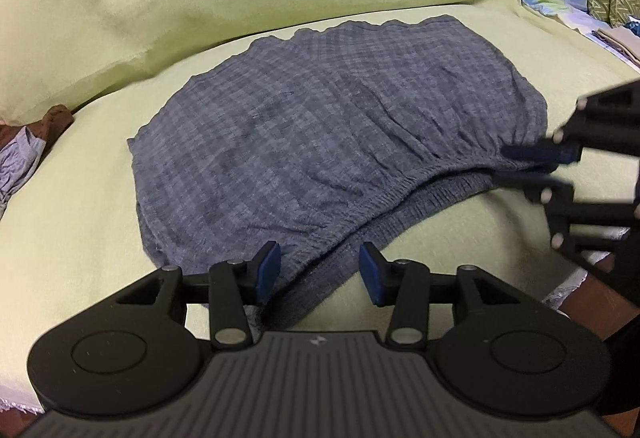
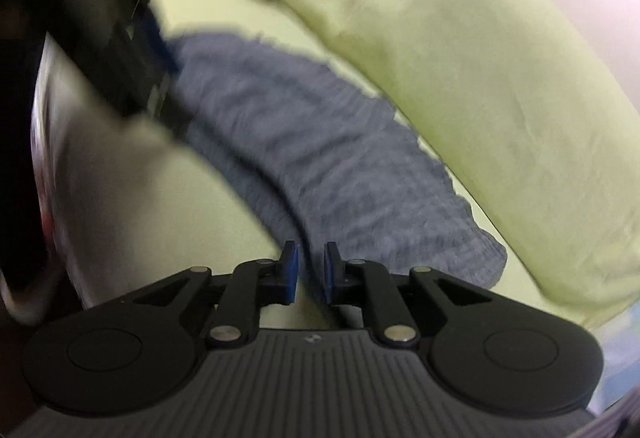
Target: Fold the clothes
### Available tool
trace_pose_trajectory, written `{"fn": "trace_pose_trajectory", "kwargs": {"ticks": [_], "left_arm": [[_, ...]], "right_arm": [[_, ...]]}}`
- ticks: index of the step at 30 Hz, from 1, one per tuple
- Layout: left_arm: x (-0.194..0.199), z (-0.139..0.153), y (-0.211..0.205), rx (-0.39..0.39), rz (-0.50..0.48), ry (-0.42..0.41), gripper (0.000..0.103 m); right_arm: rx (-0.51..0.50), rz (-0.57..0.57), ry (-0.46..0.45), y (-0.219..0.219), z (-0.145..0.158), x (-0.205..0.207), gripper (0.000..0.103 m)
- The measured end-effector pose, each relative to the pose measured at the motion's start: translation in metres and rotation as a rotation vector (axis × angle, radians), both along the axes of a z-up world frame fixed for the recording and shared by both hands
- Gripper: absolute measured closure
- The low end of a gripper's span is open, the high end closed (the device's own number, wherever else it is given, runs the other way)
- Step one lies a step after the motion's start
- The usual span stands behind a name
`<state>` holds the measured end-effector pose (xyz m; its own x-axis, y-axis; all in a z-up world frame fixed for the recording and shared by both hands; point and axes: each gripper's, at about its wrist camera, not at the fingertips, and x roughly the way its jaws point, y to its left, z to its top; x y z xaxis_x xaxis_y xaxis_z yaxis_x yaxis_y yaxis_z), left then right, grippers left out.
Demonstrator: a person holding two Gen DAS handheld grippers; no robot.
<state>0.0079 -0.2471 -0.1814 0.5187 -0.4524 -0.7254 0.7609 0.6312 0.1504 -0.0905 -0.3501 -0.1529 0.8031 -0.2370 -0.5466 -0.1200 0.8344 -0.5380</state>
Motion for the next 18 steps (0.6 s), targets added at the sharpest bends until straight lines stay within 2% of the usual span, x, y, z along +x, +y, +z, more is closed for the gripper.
{"fn": "trace_pose_trajectory", "kwargs": {"ticks": [5, 6, 7, 10, 13, 15, 17, 18], "left_arm": [[0.003, 0.002, 0.002, -0.011, 0.007, 0.021, 0.052], [0.004, 0.002, 0.002, -0.013, 0.010, 0.029, 0.052], [0.006, 0.002, 0.002, -0.014, 0.016, 0.036, 0.052], [0.009, 0.002, 0.004, -0.025, 0.027, 0.048, 0.052], [0.012, 0.002, 0.005, -0.033, 0.050, 0.066, 0.052], [0.013, 0.004, 0.008, -0.040, 0.059, 0.064, 0.052], [0.013, 0.005, 0.011, -0.044, 0.066, 0.066, 0.052], [0.014, 0.006, 0.011, -0.044, 0.068, 0.067, 0.052]], "right_arm": [[-0.058, 0.050, 0.027, 0.010, -0.014, 0.021, 0.094], [-0.046, 0.051, 0.034, 0.009, -0.018, 0.025, 0.094], [-0.035, 0.053, 0.039, 0.008, -0.020, 0.026, 0.100], [-0.013, 0.074, 0.033, 0.010, -0.020, 0.018, 0.103], [-0.022, 0.075, 0.061, 0.014, -0.032, 0.010, 0.103], [0.040, 0.056, 0.036, 0.013, -0.025, 0.007, 0.103], [0.065, 0.057, -0.001, 0.015, -0.016, 0.004, 0.094], [0.055, 0.067, -0.014, 0.018, -0.013, 0.005, 0.082]]}}
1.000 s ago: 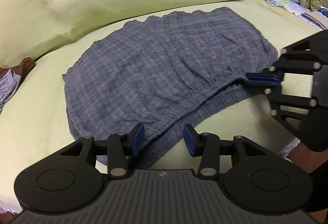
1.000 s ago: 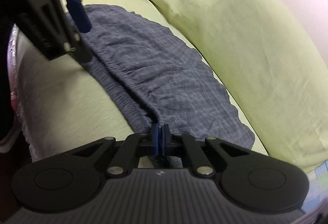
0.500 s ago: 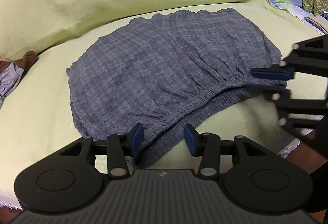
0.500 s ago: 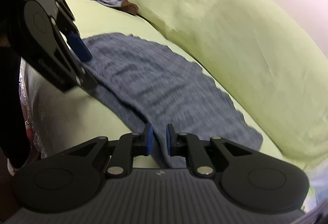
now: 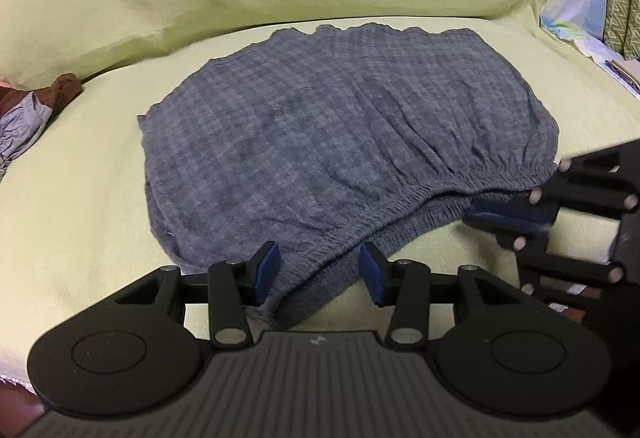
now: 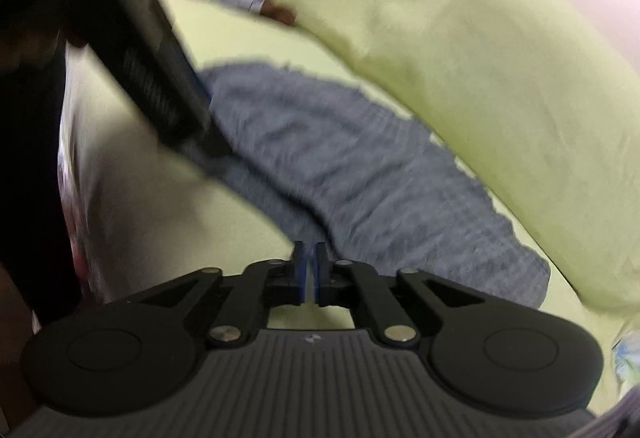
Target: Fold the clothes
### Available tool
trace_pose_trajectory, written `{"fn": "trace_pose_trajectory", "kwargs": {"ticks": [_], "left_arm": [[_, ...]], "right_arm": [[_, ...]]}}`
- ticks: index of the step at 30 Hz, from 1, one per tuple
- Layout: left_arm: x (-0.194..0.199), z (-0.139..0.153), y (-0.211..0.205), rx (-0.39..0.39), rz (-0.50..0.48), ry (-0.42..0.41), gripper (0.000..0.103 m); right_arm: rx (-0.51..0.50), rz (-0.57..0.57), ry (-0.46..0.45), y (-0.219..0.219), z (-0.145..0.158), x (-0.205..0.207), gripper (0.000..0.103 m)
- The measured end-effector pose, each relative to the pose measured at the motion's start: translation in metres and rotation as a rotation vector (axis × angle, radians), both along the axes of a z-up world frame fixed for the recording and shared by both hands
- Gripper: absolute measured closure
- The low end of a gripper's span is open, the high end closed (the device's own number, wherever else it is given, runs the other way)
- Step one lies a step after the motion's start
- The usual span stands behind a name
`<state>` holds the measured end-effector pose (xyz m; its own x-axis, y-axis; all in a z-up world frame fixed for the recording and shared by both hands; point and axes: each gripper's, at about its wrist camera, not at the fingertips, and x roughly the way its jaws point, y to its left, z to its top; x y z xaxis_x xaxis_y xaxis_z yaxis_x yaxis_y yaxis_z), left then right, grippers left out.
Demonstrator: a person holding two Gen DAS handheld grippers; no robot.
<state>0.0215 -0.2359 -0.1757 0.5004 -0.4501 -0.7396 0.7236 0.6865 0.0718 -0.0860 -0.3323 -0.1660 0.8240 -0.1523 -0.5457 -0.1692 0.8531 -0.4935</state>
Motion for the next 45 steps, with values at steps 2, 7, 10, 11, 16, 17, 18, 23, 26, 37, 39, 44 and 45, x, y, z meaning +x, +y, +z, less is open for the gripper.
{"fn": "trace_pose_trajectory", "kwargs": {"ticks": [2, 7, 10, 11, 16, 17, 18, 23, 26, 37, 39, 44, 45], "left_arm": [[0.001, 0.001, 0.002, -0.007, 0.006, 0.014, 0.052], [0.000, 0.000, 0.002, -0.008, -0.007, 0.015, 0.052], [0.001, -0.003, 0.002, 0.002, -0.002, 0.010, 0.052], [0.002, -0.004, 0.003, 0.006, -0.001, 0.008, 0.052], [0.005, -0.005, 0.007, 0.011, 0.011, 0.016, 0.052], [0.004, -0.004, 0.008, 0.008, 0.011, 0.013, 0.052], [0.004, -0.004, 0.009, 0.009, 0.012, 0.015, 0.052], [0.006, -0.004, 0.010, 0.014, 0.016, 0.027, 0.052], [0.006, -0.004, 0.011, 0.018, 0.018, 0.035, 0.052], [-0.016, -0.006, 0.004, 0.125, -0.035, -0.117, 0.065], [-0.025, -0.006, -0.001, 0.155, -0.084, -0.173, 0.063], [-0.037, -0.015, -0.012, 0.239, -0.182, -0.226, 0.094], [-0.038, -0.016, -0.012, 0.250, -0.192, -0.235, 0.099]], "right_arm": [[-0.042, 0.022, -0.012, 0.005, -0.001, 0.006, 0.081], [-0.089, 0.041, 0.012, 0.005, -0.016, 0.028, 0.090], [-0.083, 0.055, -0.010, 0.008, -0.013, 0.024, 0.101], [-0.085, 0.059, -0.022, 0.009, -0.012, 0.020, 0.101], [-0.100, 0.055, -0.001, 0.009, -0.023, 0.011, 0.097], [-0.096, 0.054, 0.002, 0.010, -0.020, 0.012, 0.097], [-0.088, 0.061, -0.007, 0.011, -0.016, 0.013, 0.097], [-0.083, 0.145, -0.039, 0.027, -0.008, 0.016, 0.089], [-0.095, 0.159, -0.023, 0.033, -0.018, 0.027, 0.089], [-0.025, 0.147, 0.001, 0.033, -0.025, 0.014, 0.103], [0.011, 0.109, -0.014, 0.031, -0.020, 0.006, 0.098], [0.064, 0.033, -0.046, 0.014, -0.008, -0.005, 0.080], [0.079, 0.019, -0.049, 0.010, -0.006, -0.007, 0.079]]}}
